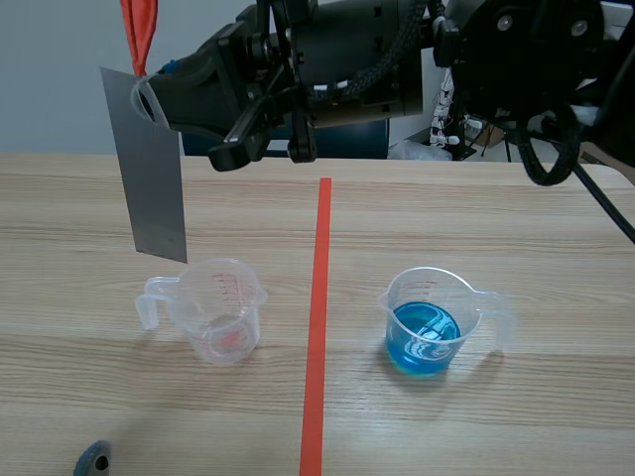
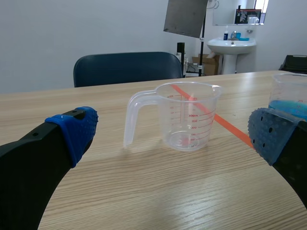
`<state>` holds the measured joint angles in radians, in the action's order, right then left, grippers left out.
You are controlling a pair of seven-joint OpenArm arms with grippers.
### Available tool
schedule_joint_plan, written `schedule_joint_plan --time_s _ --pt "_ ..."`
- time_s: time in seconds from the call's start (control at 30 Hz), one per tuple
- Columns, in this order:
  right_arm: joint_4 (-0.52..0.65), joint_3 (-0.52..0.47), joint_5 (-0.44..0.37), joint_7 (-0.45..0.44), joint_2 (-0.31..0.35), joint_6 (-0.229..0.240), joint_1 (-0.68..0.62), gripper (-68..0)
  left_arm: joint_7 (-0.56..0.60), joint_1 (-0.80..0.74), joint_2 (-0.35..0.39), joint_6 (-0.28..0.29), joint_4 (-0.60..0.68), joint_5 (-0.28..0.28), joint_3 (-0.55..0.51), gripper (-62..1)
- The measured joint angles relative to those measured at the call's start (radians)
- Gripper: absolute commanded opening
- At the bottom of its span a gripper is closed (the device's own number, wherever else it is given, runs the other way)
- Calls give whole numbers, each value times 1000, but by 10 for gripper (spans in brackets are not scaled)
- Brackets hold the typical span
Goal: Do the redox reaction experiment. move the plate over the blue solution
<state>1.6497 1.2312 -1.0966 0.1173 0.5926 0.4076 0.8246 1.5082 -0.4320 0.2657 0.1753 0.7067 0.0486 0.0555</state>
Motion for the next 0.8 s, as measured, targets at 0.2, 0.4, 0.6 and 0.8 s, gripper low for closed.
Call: schedule_joint_plan --time_s 0.2,0.4,0.6,0.8 --pt "0 0 0 0 0 0 0 -669 0 0 0 0 0 0 0 14" --pt "0 0 0 0 0 0 0 -669 0 0 0 0 0 0 0 14" --pt "0 0 0 0 1 0 0 -669 0 0 0 0 0 0 0 14" --pt "0 0 0 -7 31 0 0 -669 0 0 0 0 0 0 0 14"
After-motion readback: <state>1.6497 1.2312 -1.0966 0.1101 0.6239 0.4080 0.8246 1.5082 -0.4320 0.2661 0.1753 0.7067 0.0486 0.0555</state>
